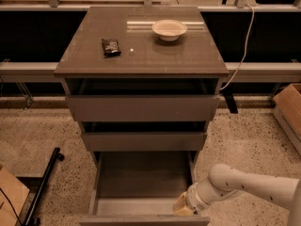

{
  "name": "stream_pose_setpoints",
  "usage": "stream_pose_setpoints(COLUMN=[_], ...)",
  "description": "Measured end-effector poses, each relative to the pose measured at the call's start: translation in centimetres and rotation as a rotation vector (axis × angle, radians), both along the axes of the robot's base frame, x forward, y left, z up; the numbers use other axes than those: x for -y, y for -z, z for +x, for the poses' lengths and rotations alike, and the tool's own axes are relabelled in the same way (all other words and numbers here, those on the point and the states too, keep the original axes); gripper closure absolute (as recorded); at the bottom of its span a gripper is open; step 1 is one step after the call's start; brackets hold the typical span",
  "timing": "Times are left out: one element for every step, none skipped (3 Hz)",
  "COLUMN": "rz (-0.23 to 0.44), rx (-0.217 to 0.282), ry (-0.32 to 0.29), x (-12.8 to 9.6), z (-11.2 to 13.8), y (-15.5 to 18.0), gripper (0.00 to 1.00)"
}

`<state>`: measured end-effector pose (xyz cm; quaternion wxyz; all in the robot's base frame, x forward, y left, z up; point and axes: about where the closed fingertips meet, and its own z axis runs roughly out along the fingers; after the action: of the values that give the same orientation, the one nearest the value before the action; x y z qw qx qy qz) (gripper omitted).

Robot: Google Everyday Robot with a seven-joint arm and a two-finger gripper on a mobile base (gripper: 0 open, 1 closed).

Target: Close bottom drawer

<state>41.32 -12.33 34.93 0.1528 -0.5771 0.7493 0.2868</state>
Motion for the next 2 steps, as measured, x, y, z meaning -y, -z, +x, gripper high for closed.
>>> stream_pose_setpoints(rz=[0.016, 0.019], rx=[-0.021, -0.069], ry=[0.041, 0.08], x=[0.2, 0.8], z=[1.2, 1.0], y=[6.0, 9.7], gripper=[1.0, 1.0])
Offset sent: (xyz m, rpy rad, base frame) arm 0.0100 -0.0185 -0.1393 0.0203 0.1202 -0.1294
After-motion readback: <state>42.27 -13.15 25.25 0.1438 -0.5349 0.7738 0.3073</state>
